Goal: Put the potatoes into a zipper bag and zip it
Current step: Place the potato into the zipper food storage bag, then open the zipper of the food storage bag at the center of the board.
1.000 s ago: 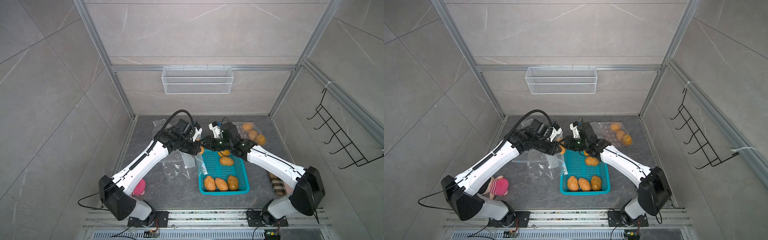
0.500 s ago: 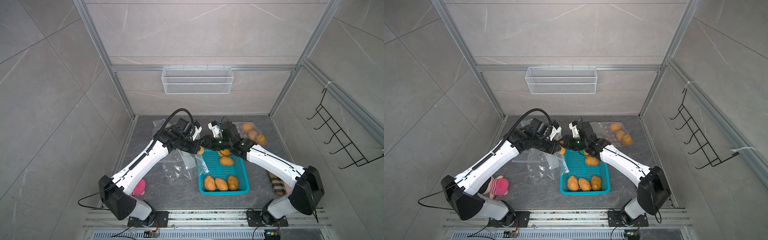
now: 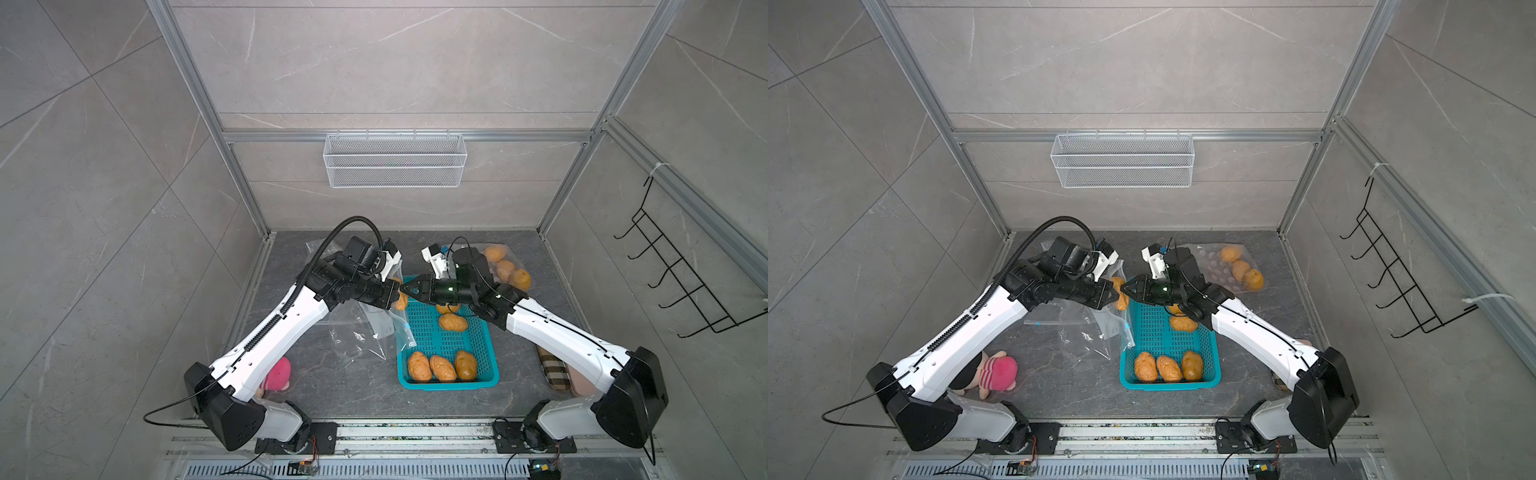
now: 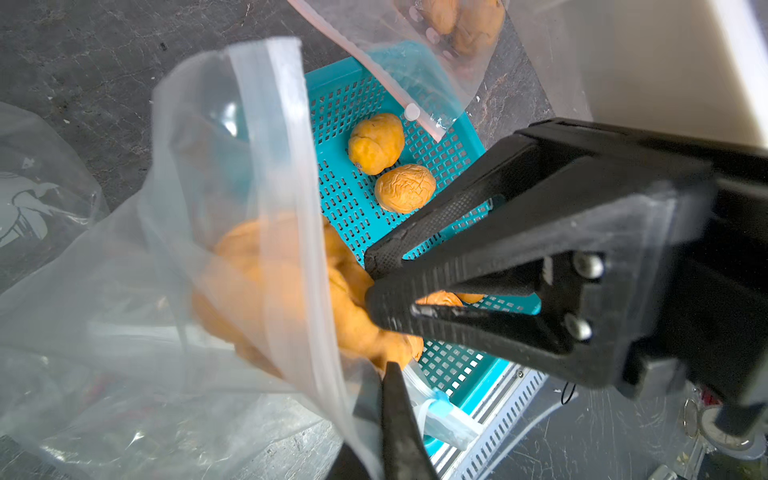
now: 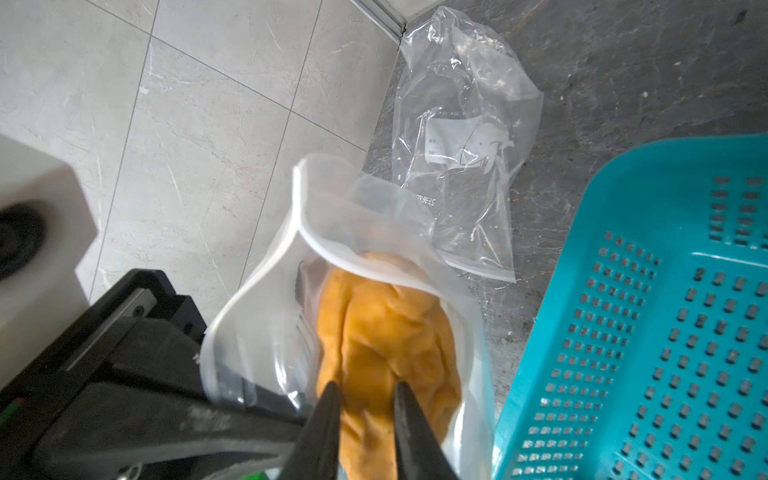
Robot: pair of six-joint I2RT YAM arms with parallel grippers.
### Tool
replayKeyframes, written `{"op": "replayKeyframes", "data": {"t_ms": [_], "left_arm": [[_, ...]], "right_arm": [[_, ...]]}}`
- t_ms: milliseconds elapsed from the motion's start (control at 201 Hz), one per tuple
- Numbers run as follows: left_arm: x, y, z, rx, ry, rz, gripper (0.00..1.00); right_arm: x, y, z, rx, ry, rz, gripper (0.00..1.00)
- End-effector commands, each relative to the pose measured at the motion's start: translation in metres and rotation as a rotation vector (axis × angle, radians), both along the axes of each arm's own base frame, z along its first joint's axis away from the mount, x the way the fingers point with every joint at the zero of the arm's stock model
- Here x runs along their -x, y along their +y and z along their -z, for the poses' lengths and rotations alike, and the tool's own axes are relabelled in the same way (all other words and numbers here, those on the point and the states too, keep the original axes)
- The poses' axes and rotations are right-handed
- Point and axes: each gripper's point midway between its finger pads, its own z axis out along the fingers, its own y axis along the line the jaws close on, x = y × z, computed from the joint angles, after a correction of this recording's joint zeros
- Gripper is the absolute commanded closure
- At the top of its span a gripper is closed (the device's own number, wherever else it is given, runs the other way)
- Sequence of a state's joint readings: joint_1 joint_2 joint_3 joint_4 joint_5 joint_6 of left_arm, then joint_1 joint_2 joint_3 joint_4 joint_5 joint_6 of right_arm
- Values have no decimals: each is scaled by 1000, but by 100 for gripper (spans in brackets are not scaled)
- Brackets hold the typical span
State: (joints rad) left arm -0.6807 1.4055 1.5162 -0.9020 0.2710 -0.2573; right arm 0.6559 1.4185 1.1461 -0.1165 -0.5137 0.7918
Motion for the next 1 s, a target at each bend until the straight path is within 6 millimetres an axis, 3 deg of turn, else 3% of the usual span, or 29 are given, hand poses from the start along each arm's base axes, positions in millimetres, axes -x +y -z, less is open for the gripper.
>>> {"op": "replayKeyframes", "data": {"t_ms": [0,289,339,443,538,727,911,991], "left_arm": [[1,-4,-19,48,-66,36,100],[-2,-10,-25,47,-74,69,100],[-2,-11,-26,50,-74,70,100],[-2,-8,-23,33,-73,61,100],[-1,-2,-20,8,-73,49,100],[1,3,-16,-26,-64,47,100],[0,3,-15,-29,-62,48,100],[0,4,-14,-33,-62,43,100]], "right_arm": [[10,6,0,-35,3,-57,82],[13,8,15,2,8,-98,82],[14,7,14,19,-14,-102,78],[16,0,4,66,-84,-121,59],[15,-12,-9,113,-179,-101,53],[7,-33,-12,217,-270,-41,51],[6,-21,-13,180,-274,-86,53],[4,-14,-16,156,-268,-99,59]]}}
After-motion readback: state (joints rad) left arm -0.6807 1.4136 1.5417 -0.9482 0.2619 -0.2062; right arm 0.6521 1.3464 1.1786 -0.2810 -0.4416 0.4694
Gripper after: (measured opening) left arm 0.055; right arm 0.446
